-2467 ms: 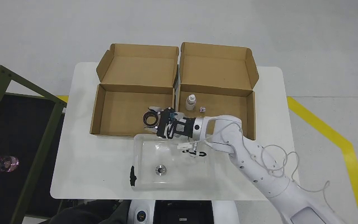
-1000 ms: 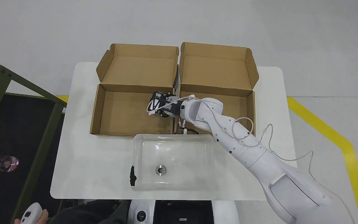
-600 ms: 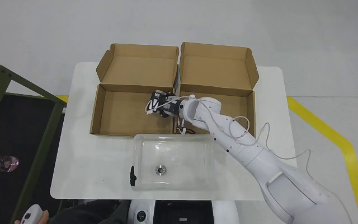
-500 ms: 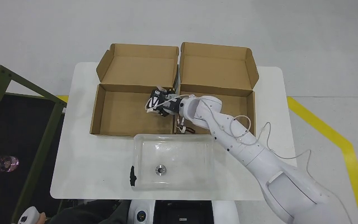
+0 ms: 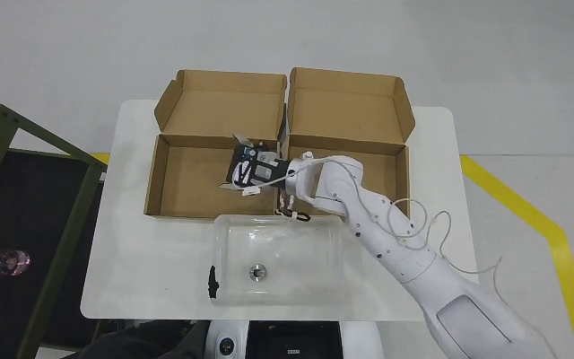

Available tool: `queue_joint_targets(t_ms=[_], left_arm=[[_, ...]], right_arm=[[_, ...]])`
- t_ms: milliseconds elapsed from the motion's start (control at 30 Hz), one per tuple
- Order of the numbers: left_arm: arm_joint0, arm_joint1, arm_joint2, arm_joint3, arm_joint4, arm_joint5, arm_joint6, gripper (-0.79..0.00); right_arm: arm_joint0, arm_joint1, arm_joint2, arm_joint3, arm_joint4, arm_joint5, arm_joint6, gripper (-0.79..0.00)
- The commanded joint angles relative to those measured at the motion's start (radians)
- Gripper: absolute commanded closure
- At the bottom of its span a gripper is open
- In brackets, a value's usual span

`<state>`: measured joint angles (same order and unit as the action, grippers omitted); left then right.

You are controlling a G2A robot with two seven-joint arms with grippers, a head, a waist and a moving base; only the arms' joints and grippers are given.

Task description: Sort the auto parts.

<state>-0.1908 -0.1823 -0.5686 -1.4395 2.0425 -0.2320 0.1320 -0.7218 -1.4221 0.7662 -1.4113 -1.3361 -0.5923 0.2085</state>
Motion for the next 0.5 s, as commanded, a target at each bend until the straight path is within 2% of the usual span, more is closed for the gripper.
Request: queue_joint_targets(t_ms=[0, 333, 467], left_arm=[[0.000, 0.000, 0.000, 0.000, 0.000, 0.000, 0.000, -0.785], [0.000, 0.000, 0.000, 0.000, 0.000, 0.000, 0.000, -0.785], [0.000, 0.000, 0.000, 0.000, 0.000, 0.000, 0.000, -0.785]], right_arm=[[-0.032, 0.009, 0.018, -0.054, 0.005, -0.019, 0.011, -0.680], [-0.205, 0.054, 0.079, -0.299, 0.004, -0.143, 0.088, -0.686], [-0.270, 0.069, 0.089, -0.363, -0.005, -0.188, 0.111, -0.736]])
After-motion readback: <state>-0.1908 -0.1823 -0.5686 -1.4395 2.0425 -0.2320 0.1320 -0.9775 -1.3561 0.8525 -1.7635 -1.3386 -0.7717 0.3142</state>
